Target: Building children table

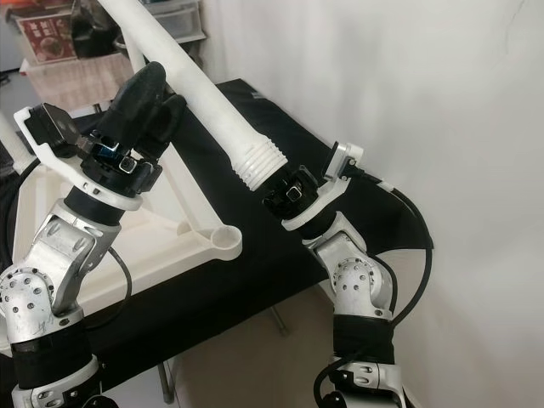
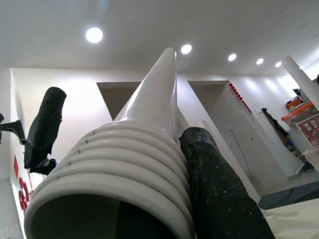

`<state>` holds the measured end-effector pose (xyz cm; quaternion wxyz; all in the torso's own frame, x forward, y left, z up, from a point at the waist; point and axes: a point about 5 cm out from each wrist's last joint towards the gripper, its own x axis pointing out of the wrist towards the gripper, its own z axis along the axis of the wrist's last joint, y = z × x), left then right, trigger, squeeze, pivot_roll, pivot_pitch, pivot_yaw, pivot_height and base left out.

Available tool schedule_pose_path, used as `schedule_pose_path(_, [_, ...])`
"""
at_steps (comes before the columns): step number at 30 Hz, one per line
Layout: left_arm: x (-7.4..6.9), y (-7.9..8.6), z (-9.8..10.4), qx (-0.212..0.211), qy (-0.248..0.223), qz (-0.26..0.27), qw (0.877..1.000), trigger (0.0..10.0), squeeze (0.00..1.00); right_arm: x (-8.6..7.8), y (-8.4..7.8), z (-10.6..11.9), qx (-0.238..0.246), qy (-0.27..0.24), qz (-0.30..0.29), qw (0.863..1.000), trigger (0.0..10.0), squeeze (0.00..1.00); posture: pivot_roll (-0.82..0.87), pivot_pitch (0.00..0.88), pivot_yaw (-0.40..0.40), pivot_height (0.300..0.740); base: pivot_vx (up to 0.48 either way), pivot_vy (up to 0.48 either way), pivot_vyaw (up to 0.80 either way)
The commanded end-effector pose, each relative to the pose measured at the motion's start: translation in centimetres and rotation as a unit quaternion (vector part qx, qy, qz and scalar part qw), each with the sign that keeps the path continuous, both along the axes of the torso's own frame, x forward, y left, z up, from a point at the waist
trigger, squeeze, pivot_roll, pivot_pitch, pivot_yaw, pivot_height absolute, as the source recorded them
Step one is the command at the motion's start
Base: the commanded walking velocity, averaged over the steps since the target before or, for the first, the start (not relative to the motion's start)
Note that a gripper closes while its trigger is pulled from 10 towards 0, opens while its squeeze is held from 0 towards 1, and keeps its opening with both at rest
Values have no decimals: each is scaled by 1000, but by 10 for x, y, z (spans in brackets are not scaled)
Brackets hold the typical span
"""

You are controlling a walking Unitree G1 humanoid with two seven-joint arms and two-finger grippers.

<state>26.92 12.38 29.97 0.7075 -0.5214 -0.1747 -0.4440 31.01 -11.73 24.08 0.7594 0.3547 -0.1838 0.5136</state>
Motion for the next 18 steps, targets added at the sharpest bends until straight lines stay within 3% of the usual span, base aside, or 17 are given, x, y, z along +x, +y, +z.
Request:
schedule_pose_path(1, [-3,3,1,0,-8,-5,1000,10000,0,-6,4,3,0,-19,30,999,10000,0,-58,24,44,740,0,0,0])
schedule_pose_path(5, [-6,4,2,10,-7,-25,1000,10000,0,-19,-24,8,-42,-80,79,993,10000,0,-55,29,44,740,0,0,0])
schedule_pose_path(8, [-9,7,4,14,-5,-32,999,10000,0,-20,-36,10,-45,-88,72,992,10000,0,-57,29,44,740,0,0,0])
schedule_pose_path(16, [-11,13,7,14,-5,-36,999,10000,0,-28,-47,10,-51,-99,91,990,10000,0,-58,32,47,740,0,0,0])
schedule_pose_path(18, [-11,14,9,16,-8,-38,999,10000,0,-35,-41,4,-88,-106,124,983,10000,0,-59,33,49,740,0,0,0])
